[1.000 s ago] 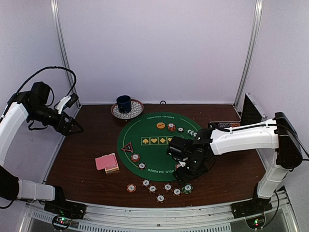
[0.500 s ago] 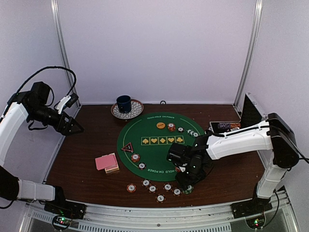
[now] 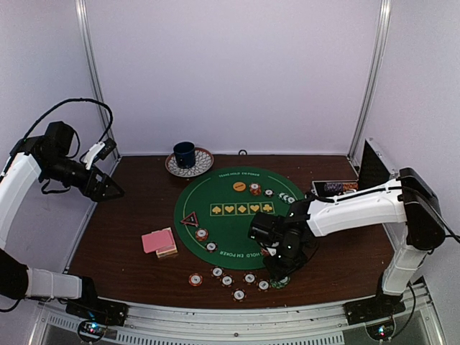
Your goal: Distribute texas hold em gaming equipment
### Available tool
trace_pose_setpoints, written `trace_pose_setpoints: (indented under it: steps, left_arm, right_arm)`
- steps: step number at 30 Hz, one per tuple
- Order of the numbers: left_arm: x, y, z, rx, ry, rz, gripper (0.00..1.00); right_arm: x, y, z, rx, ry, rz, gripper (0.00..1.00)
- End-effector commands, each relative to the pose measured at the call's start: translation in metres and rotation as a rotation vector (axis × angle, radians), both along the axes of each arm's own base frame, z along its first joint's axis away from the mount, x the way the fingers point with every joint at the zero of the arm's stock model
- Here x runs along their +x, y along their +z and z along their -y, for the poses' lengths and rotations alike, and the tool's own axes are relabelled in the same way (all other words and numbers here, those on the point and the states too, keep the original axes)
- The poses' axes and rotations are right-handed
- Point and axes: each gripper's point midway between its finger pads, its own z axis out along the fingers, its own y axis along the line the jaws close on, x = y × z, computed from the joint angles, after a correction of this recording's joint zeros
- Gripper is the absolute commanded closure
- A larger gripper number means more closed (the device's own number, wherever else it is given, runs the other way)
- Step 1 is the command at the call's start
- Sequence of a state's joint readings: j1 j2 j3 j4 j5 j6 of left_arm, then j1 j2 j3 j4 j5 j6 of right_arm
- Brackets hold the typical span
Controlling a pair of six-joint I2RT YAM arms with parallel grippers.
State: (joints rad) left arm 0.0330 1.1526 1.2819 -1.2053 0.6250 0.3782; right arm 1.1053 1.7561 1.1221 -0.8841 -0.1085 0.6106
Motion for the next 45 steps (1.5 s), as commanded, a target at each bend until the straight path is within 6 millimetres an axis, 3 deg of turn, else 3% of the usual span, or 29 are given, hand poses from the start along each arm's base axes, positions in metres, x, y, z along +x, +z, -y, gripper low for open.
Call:
trace_pose_setpoints:
  steps: [1,6,12,21,25,32,40,45]
  left_arm:
    - [-0.001,0.005,0.0,-0.003,-0.011,0.035,0.02]
    - [-0.002,0.004,0.001,-0.004,-0.014,0.034,0.02]
    - [-0.004,0.005,0.001,-0.003,-0.016,0.042,0.02]
    - [-0.006,0.004,0.002,-0.005,-0.022,0.046,0.02]
    - [-0.007,0.004,0.001,-0.002,-0.023,0.05,0.02]
    - [-0.006,0.003,0.001,0.002,-0.024,0.051,0.02]
    - [-0.006,0.0,0.001,0.002,-0.025,0.043,0.02]
    - [-0.005,0.0,0.0,0.008,-0.021,0.046,0.02]
  right_arm:
    - [0.005,0.022,0.0,-0.018,0.019,0.037,0.66]
    - [0.012,0.042,-0.006,-0.025,0.041,0.058,0.67]
    - [0.036,0.06,-0.036,-0.013,0.079,0.099,0.67]
    - [0.1,0.038,-0.112,0.034,0.121,0.11,0.67]
    - [0.124,0.021,-0.133,0.035,0.132,0.111,0.67]
    - [0.154,0.0,-0.143,0.05,0.103,0.101,0.67]
    - [0.162,-0.015,-0.163,0.106,0.079,0.084,0.65]
    - [0.165,-0.013,-0.167,0.126,0.073,0.077,0.61]
